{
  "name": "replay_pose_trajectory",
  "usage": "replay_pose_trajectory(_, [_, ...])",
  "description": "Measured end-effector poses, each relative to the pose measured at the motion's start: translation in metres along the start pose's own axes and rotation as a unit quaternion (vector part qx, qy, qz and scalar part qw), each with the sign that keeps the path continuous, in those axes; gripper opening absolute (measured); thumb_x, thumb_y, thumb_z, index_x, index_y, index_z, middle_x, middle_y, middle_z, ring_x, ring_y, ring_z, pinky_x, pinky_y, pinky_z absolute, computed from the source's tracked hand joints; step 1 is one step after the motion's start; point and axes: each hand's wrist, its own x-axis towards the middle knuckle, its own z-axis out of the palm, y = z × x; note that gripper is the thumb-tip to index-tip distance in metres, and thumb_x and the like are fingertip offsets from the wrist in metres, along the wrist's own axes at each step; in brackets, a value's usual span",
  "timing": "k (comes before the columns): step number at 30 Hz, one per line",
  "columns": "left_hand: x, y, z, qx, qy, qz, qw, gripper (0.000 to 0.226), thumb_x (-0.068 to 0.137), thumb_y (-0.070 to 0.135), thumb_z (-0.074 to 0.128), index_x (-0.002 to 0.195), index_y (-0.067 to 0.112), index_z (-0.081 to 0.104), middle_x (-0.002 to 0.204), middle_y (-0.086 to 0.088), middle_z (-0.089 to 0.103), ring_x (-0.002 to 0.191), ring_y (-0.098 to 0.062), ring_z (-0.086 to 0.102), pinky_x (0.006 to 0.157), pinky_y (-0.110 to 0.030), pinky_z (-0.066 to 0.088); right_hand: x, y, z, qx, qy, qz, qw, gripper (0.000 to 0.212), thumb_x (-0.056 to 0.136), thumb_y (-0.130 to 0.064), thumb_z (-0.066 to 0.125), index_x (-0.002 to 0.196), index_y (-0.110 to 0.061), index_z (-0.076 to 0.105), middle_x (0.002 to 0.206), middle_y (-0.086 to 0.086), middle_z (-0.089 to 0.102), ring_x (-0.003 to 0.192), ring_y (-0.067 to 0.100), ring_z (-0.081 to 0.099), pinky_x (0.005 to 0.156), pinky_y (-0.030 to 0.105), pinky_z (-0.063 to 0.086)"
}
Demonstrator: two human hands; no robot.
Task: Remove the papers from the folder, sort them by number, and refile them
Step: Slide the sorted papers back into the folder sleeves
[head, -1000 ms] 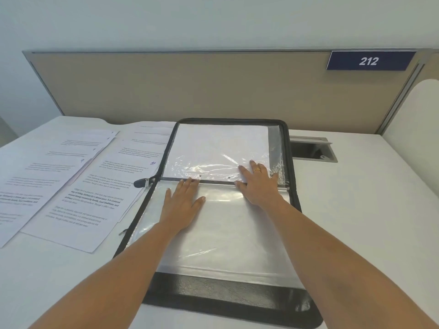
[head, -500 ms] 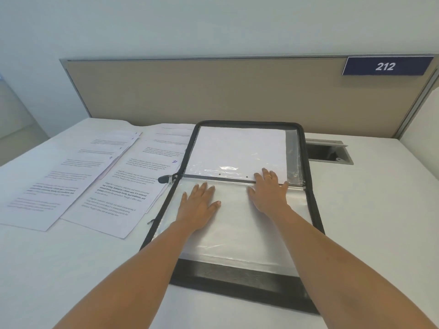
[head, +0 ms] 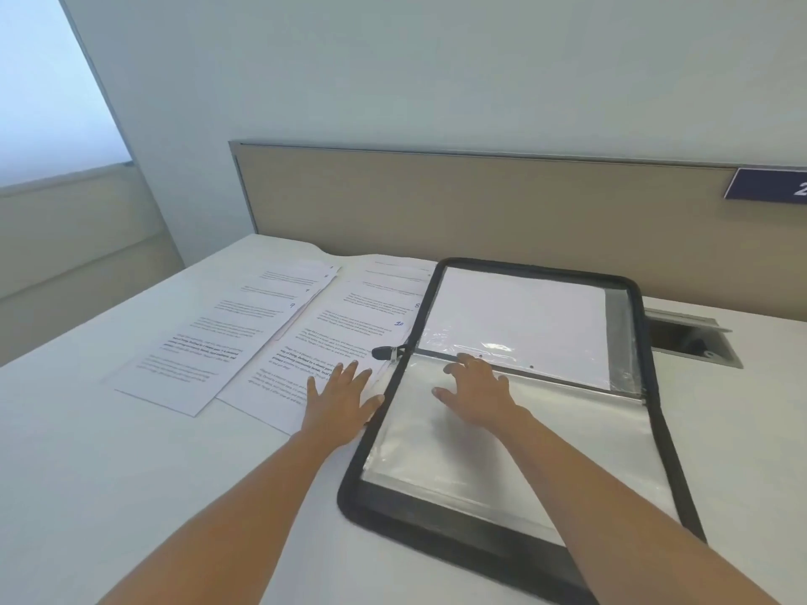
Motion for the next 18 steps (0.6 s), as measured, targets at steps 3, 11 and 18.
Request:
replay_pose_trajectory(3, [0.013,-0.033,-0.008,-0.003,0.004,-0.015,1.000,0.060,0.097,0.054,0.023,0.150,0.028,0.015,0.159,0.004,0.003,0.146,-0.017,-0.001,0.114,-0.053,-0.003,0.019,-0.029,0.008,0.012,-0.002,-0.023,1.000,0.050,0.096,-0.045,0.042,0.140,-0.021,0.038,0.156,0.001,0.017,0.144,0.019,0.013,0.115,0.046,0.018])
replay_pose_trajectory(11, [0.069,-0.119,-0.032,-0.015,0.006,-0.015,1.000,0.059,0.097,0.053,0.027,0.149,0.026,0.018,0.159,0.004,0.007,0.146,-0.015,0.002,0.114,-0.053,0.001,0.097,-0.103,0.027,0.057,0.028,-0.048,0.997,0.052,0.097,-0.037,0.045,0.140,-0.009,0.039,0.153,0.009,0.024,0.141,0.023,0.020,0.113,0.031,0.019])
replay_pose_trajectory(18, [0.147,-0.181,-0.046,-0.018,0.014,0.006,1.000,0.060,0.097,0.054,0.027,0.149,0.025,0.020,0.159,0.004,0.007,0.146,-0.015,0.004,0.115,-0.052,0.003,0.177,-0.135,0.037,0.073,0.065,0.002,0.995,0.053,0.098,-0.036,0.043,0.143,-0.009,0.034,0.156,0.009,0.018,0.144,0.020,0.014,0.115,0.028,0.013])
